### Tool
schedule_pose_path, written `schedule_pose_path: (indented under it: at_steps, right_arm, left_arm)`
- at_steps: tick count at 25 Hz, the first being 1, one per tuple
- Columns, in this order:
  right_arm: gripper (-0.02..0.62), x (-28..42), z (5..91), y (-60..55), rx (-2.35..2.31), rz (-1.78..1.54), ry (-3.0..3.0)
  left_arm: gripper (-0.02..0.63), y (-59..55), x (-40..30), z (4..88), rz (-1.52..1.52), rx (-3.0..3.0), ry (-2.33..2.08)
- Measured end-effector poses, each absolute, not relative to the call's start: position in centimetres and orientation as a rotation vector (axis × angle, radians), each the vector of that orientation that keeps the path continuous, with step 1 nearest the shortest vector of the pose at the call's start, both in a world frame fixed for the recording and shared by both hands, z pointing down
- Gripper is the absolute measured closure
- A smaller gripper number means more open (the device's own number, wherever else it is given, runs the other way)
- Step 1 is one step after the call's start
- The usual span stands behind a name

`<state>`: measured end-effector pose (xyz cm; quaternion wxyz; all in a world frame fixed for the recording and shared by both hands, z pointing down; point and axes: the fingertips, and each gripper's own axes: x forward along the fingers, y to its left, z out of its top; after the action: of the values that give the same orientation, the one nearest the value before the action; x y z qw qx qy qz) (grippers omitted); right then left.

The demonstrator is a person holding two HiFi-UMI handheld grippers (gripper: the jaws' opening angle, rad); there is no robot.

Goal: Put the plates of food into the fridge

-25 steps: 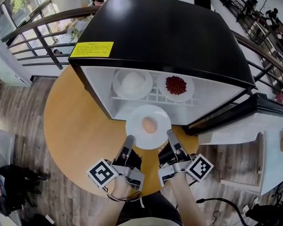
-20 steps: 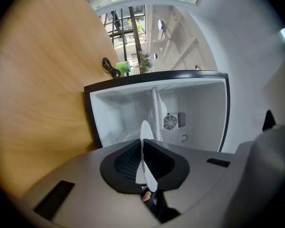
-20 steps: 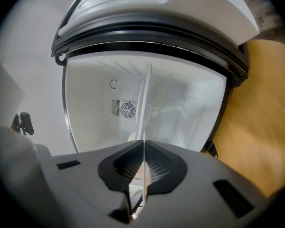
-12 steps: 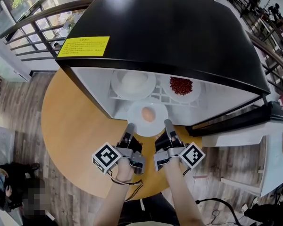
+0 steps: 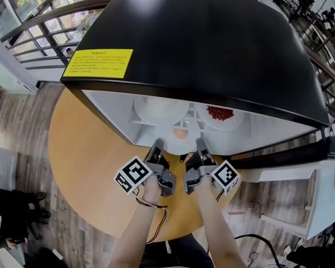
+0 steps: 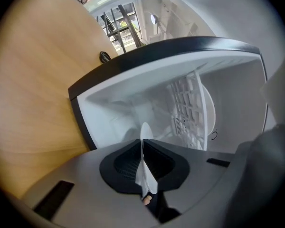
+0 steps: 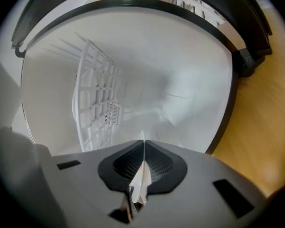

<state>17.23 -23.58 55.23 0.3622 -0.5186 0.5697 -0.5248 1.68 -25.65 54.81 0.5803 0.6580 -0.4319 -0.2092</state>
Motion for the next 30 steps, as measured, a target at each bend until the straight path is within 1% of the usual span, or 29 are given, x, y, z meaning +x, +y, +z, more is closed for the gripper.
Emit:
schedule_pose_path:
  at_steps: [18, 23, 30]
  right_arm:
    - [0.577, 18.7, 57.9, -25.7, -1.516, -1.477, 1.411]
    - [0.577, 18.5, 58.1, -26.4, -1.567, -1.463, 1.453]
    - [0.575, 18.7, 58.0, -26.3, -1.744, -1.397, 1.561]
  left_arm:
    - [0.586, -28.2, 3.6, 57.6, -0.243, 1.580, -1.189]
    - [0.577, -28.9, 3.5, 58.0, -0.179, 1.623, -1.252]
    - [0.557, -29.1, 4.2, 58.0, 0.008, 1.779, -1.334]
